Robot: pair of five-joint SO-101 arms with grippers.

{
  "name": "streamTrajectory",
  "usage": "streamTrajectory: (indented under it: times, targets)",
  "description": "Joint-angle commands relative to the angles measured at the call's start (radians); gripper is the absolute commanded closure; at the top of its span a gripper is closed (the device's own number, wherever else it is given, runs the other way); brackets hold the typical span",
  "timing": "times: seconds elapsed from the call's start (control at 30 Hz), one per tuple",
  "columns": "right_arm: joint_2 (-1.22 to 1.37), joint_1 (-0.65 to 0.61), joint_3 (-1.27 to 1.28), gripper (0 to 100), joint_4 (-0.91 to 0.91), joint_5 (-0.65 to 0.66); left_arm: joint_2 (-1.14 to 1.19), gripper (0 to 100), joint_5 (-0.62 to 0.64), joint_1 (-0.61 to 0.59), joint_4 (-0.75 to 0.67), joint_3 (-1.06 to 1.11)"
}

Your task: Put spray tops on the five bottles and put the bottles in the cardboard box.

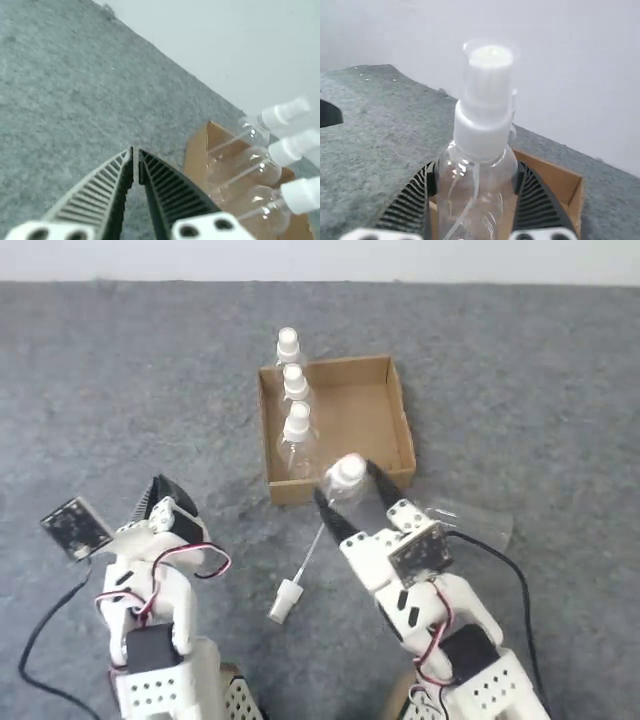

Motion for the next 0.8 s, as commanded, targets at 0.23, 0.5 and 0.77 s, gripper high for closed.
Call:
streamTrajectory:
  times: [0.23,0.5,0.77]
  targets:
    - [0.001,0.102,-0.262,99.2,0.047,0.049,-0.017,99,-0.002,-0.023,-0.08,0.004]
    - [0.329,0.119,-0.453,99.2,0.024,0.086,-0.017,99,-0.002,-0.023,-0.08,0.004]
    - [0.691,0.199,-0.508,99.2,-0.302,0.086,-0.017,99,-0.005,-0.023,-0.078,0.005]
